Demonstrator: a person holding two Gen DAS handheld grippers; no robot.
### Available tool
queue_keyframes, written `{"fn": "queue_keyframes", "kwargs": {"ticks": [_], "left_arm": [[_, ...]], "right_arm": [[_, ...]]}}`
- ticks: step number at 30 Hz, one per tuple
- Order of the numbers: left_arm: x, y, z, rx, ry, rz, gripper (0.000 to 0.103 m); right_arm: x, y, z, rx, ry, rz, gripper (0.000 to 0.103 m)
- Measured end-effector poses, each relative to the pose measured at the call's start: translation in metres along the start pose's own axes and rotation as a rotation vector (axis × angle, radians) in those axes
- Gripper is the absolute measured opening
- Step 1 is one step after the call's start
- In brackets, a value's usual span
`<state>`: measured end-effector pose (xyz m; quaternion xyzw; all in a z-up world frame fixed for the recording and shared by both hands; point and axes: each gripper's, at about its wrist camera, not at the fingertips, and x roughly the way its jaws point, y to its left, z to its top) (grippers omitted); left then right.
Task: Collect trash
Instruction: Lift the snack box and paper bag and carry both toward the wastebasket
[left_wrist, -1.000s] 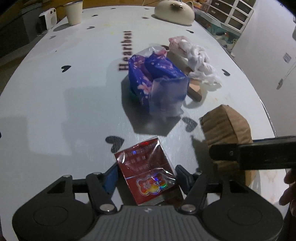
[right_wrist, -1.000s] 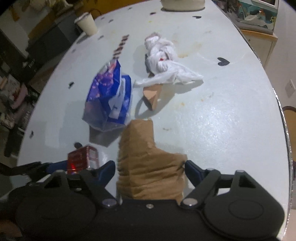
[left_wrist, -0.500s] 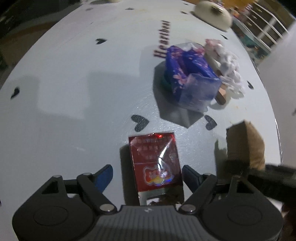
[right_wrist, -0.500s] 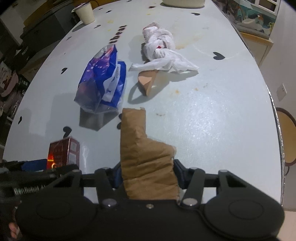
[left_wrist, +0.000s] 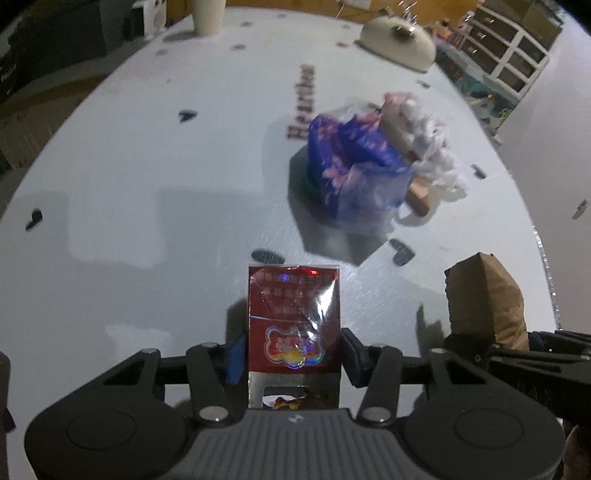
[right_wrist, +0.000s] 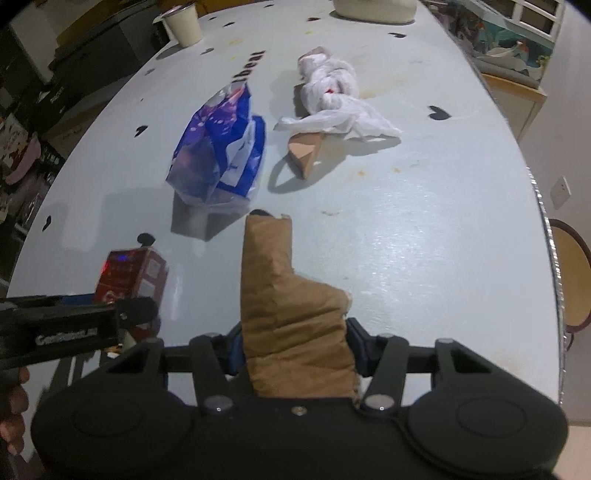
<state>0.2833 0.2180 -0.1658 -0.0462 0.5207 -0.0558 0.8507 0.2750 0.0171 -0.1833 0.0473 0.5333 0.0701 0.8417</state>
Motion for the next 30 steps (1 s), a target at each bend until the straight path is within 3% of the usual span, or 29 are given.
{"fn": "queue_keyframes", "kwargs": {"ticks": [11, 30], "left_arm": [[-0.065, -0.007, 0.006, 0.039, -0.175, -0.012, 0.052], [-0.141, -0.033, 0.004, 0.065, -0.368, -0.066, 0.052]], "right_arm": [[-0.062, 0.002, -0.001, -0.034, -0.183, -0.020, 0.054], [-0.166, -0.007, -0.008, -0.038, -0.467, -0.099, 0.055]]}}
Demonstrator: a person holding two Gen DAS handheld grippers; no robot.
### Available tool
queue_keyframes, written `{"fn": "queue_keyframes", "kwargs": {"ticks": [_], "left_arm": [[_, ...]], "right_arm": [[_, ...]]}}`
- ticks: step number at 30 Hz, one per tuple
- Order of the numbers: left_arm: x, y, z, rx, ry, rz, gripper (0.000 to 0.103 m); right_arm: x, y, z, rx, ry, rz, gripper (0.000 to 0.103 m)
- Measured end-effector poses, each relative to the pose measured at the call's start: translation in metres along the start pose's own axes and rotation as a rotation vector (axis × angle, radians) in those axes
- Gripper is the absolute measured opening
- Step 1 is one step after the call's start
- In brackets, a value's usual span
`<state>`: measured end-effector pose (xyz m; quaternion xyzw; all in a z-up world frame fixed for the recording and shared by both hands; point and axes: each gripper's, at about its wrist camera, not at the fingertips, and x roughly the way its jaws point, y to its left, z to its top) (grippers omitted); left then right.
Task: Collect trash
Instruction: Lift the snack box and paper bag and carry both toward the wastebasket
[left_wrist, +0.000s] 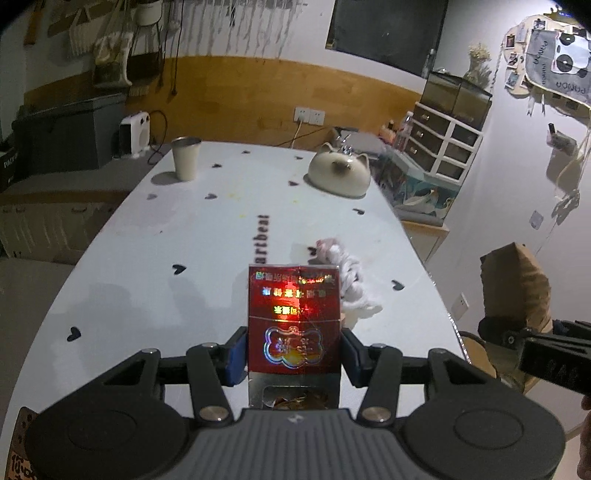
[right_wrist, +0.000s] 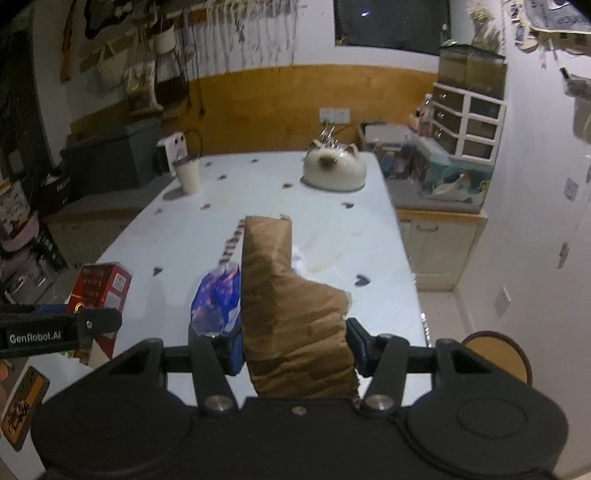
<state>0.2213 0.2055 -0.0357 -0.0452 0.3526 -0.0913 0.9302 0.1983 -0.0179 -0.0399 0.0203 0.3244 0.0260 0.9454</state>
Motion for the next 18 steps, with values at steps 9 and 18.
{"fn": "queue_keyframes", "kwargs": {"ticks": [9, 18], "left_arm": [[0.006, -0.061, 0.006, 0.022, -0.022, 0.012, 0.052], [0.036, -0.150, 0.008, 0.015, -0.007, 0.028, 0.052]], "right_arm": [[-0.020, -0.047, 0.006, 0.019, -0.058, -0.005, 0.055], [-0.019, -0.136, 0.017, 0.023, -0.066, 0.011, 0.055]]}}
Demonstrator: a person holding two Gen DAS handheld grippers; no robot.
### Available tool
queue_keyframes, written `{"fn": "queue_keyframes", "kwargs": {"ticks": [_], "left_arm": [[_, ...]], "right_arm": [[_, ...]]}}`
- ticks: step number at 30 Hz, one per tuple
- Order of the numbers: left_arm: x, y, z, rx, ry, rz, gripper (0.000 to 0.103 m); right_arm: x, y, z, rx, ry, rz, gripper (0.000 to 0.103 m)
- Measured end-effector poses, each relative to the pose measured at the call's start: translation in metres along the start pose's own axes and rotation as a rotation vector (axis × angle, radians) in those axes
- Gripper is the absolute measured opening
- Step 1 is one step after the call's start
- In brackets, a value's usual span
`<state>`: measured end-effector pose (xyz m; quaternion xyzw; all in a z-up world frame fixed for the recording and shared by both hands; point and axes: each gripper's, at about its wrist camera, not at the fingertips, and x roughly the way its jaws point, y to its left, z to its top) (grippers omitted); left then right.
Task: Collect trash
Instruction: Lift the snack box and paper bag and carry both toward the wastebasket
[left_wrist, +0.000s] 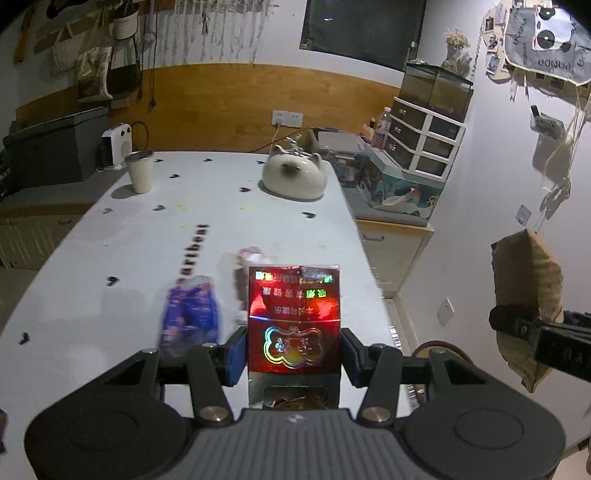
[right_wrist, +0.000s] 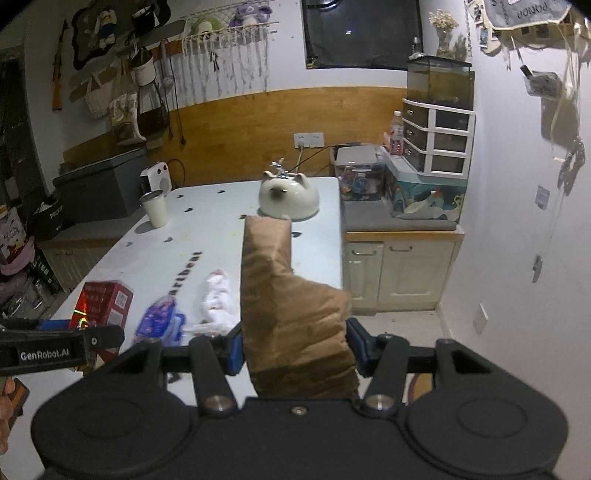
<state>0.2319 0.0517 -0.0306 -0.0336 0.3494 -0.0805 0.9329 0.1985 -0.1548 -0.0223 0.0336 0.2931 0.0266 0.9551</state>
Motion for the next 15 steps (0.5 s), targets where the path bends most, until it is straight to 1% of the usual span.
{"fn": "queue_keyframes", "kwargs": {"ticks": [9, 15], "left_arm": [[0.052, -0.104, -0.005, -0.017, 0.050, -0.005, 0.052], [0.097, -0.172, -0.003, 0.011, 0.094, -0.032, 0.052]], "right_arm": [[0.020, -0.111, 0.003, -0.015, 0.047, 0.018, 0.055], [0.039, -0.183, 0.004, -0.001, 0.077, 0.005, 0.055]]}}
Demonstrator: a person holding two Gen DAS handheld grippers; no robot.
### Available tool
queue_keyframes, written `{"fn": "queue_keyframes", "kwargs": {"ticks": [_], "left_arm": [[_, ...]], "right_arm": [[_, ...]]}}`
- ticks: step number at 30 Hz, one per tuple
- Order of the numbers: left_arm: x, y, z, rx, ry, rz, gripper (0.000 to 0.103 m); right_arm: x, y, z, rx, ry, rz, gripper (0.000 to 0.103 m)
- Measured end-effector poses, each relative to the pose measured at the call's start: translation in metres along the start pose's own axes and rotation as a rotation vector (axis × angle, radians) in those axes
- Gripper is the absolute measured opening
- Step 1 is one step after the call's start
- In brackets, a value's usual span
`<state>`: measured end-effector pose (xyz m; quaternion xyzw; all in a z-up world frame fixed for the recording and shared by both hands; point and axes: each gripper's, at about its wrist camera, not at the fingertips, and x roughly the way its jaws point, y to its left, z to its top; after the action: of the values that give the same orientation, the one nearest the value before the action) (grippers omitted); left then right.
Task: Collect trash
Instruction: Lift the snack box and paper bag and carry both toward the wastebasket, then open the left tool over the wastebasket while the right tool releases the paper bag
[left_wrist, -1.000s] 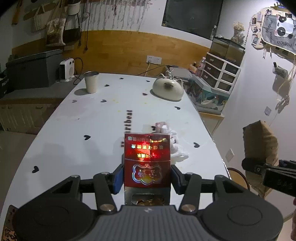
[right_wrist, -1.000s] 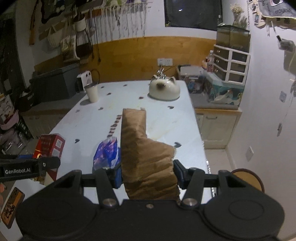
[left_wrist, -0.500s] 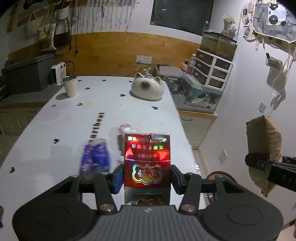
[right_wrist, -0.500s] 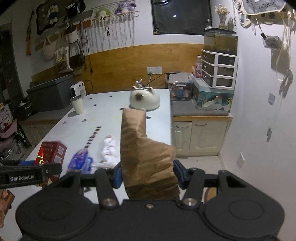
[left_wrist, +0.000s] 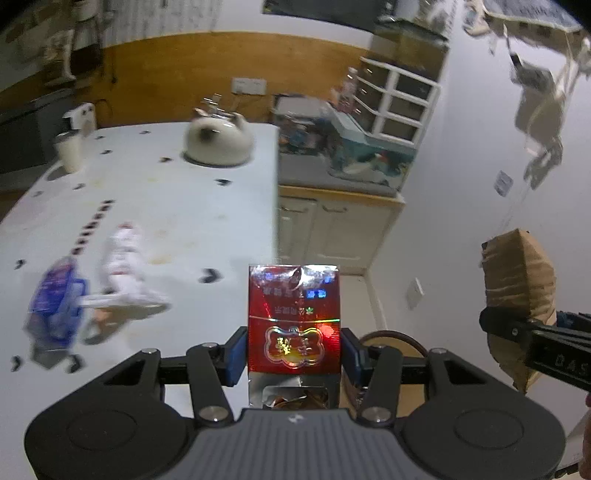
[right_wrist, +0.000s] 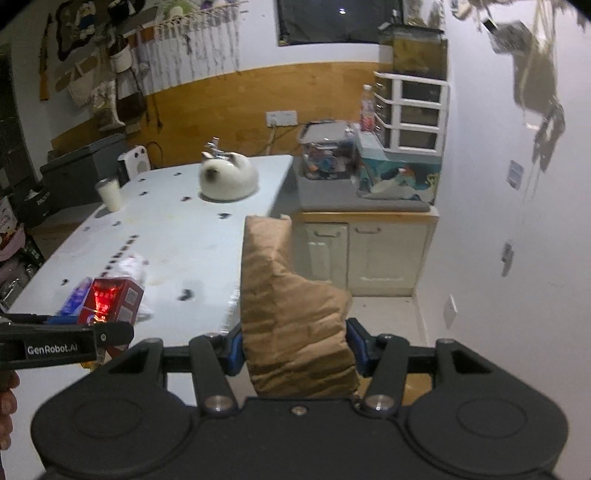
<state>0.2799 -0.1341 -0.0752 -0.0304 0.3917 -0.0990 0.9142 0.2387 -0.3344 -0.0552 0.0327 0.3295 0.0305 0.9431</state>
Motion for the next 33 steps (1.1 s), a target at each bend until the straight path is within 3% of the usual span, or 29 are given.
{"fn": "queue_keyframes", "kwargs": {"ticks": [10, 16, 26, 33], "left_arm": [[0.091, -0.108, 0.001, 0.069, 0.106, -0.091, 0.052], [0.162, -0.152, -0.009, 0.094, 0.222, -0.124, 0.052], [0.305, -0.166, -0.039, 0.084, 0.443, -0.137, 0.052], [0.395, -0.162, -0.074, 0.064, 0.541, -0.138, 0.052]], "right_arm": [[0.041, -0.116, -0.008, 0.087, 0.074, -0.074, 0.055], [0.082, -0.175, -0.024, 0.148, 0.149, -0.128, 0.055], [0.172, -0.228, -0.069, 0.280, 0.300, -0.179, 0.055], [0.254, -0.241, -0.111, 0.394, 0.410, -0.141, 0.055]]}}
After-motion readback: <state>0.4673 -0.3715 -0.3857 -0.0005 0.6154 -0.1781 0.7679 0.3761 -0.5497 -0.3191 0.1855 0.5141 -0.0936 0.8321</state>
